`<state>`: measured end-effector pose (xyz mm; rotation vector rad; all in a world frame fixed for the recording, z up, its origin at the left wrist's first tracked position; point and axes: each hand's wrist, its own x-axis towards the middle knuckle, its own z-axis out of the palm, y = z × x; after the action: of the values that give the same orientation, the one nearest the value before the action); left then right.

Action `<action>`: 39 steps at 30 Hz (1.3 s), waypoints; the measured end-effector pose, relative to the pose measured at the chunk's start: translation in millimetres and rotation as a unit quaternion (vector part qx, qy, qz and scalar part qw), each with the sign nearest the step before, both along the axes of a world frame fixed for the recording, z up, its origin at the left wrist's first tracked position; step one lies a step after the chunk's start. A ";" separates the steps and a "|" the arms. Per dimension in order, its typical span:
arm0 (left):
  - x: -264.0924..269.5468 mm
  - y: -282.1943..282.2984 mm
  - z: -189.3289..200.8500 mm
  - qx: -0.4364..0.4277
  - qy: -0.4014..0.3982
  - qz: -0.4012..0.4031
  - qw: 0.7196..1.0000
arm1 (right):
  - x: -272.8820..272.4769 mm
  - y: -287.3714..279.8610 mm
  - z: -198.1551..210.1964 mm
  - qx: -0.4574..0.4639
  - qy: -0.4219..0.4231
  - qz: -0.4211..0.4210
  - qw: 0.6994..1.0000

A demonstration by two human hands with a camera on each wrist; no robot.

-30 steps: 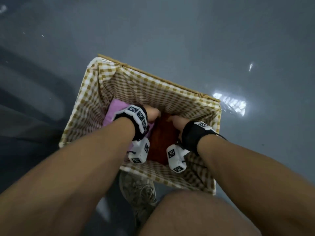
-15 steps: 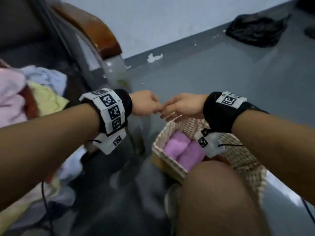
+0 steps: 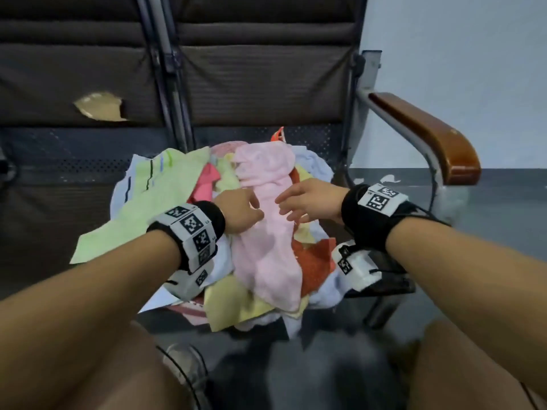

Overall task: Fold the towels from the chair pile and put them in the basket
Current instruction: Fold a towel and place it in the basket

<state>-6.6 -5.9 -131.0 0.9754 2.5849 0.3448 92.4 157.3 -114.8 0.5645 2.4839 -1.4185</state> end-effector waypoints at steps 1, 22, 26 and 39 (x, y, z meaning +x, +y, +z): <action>-7.5 -11.9 -7.5 -0.014 -0.006 0.017 1.000 | -11.5 -9.4 -3.9 0.009 -0.004 0.009 1.000; -18.3 0.5 -36.8 0.122 -0.093 0.010 0.988 | -57.9 -2.6 -33.1 0.119 0.112 -0.005 0.987; -8.1 10.9 -23.7 0.262 -0.084 -0.019 0.961 | -50.5 -2.2 -21.9 -0.146 0.203 -0.055 0.967; 20.0 5.3 10.1 0.478 -0.205 0.149 0.841 | -19.4 23.1 -49.6 0.266 0.192 0.054 0.943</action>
<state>13.4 -0.7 -120.9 0.6116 2.0791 1.8237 73.0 180.4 -164.3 0.2432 3.1800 -0.8662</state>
